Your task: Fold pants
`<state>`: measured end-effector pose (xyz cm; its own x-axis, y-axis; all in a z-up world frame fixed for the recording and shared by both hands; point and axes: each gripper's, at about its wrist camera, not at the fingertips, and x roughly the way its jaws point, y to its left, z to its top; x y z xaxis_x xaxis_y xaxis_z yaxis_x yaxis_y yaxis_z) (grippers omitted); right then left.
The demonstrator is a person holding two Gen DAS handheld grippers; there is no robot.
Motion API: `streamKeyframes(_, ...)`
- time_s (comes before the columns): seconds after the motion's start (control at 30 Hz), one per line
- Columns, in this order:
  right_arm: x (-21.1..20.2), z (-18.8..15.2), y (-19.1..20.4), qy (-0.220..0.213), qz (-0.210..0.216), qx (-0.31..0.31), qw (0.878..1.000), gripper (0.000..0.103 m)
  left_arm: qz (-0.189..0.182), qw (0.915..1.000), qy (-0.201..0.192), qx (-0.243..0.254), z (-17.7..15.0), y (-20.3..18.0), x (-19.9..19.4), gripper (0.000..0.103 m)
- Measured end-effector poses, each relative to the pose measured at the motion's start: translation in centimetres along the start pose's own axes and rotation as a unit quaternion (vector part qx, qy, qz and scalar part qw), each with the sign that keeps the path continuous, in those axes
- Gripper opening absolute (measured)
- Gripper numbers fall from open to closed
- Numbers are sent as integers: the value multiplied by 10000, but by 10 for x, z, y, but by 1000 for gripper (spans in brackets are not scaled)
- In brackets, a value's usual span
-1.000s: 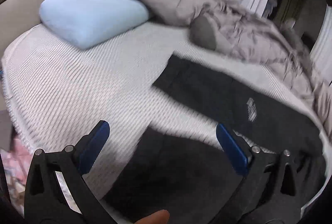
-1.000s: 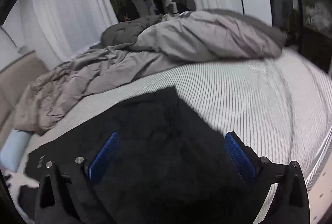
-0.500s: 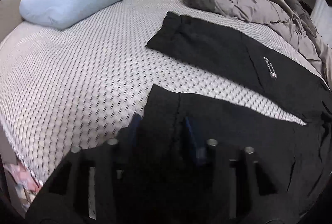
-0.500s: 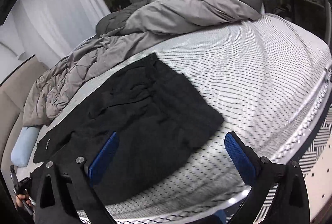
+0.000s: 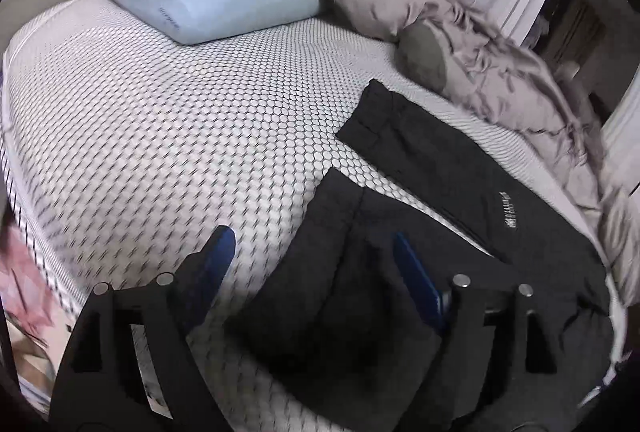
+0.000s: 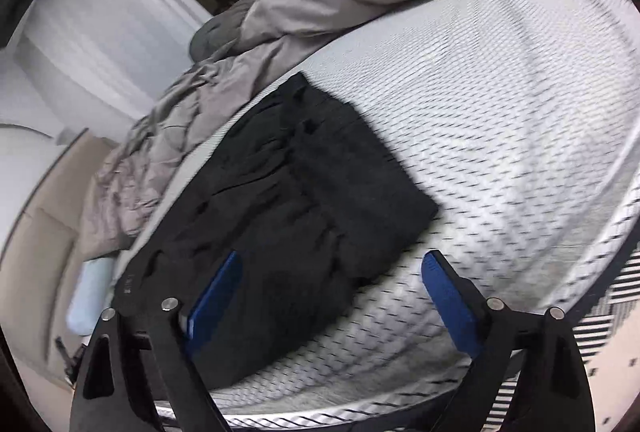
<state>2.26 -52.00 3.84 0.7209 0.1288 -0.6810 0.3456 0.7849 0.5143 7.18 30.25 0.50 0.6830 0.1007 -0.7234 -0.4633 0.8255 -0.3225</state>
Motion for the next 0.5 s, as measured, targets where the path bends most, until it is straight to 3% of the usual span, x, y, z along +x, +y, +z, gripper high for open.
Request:
streamKeyframes(0.1,18,4,-4,33,183,249,9995,78,33,9999,26,-113,-8,12,-12,79)
streamKeyframes(0.17,28,7,-12,35,191,557,9983,56,26,9999,62,-149,-17,19,-22,79)
streamKeyframes(0.2,28,8,-13,28,93,626,9980,31,-17,9998,64,-167,-21,22,-27,79)
streamKeyframes(0.23,27,8,-12,10,65,637,9979,20,-52,9998,65,-192,-26,25,-32,79)
streamKeyframes(0.33,8,0,-10,-211,-94,469,9986,17,-21,9994,64,-338,-36,33,-45,79)
streamKeyframes(0.5,10,-6,-8,-68,-231,429,9988,19,-449,9968,314,-586,-49,44,-49,78)
